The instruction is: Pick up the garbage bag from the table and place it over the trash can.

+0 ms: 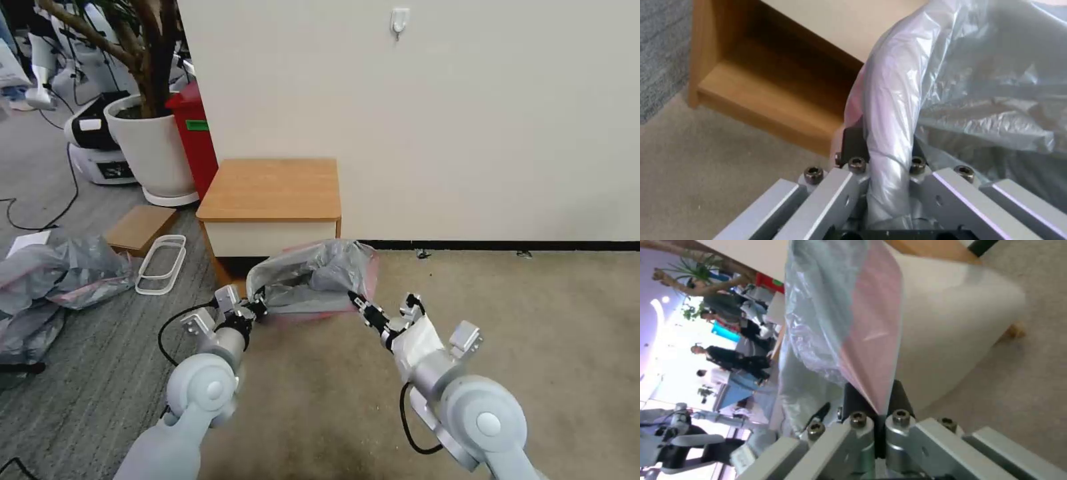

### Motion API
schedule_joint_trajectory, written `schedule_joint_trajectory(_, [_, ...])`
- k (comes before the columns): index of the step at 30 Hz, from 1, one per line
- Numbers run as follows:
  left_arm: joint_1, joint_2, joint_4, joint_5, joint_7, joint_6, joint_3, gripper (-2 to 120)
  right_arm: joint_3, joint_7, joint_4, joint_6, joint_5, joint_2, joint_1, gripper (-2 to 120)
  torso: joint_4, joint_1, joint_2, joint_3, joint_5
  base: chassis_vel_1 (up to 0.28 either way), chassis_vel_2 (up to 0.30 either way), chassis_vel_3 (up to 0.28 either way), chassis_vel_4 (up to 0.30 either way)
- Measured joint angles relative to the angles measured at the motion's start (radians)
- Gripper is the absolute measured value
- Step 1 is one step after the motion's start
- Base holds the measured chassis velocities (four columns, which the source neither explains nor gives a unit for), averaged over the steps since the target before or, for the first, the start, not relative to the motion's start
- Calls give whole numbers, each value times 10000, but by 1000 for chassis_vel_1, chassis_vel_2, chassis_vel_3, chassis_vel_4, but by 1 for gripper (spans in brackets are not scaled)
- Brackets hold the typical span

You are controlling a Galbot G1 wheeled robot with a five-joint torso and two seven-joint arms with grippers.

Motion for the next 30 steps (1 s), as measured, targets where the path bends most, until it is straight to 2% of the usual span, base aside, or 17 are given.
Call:
schedule_joint_trajectory(14, [46,228,-450,-1035,-701,386,-242,3,-96,-273,-657,283,-666,-95,-1,0,1,0,0,0,0,0,0,0,0])
schedule_joint_trajectory(22, [9,231,7,-32,-507,301,2,2,-241,-304,-240,238,-683,-91,-77,0,1,0,0,0,-1,0,0,0,0])
schedule_joint_trajectory(30, [-83,99,116,66,-520,160,52,2,-355,-470,-344,192,-835,-118,-273,0,0,0,0,0,-1,0,0,0,0])
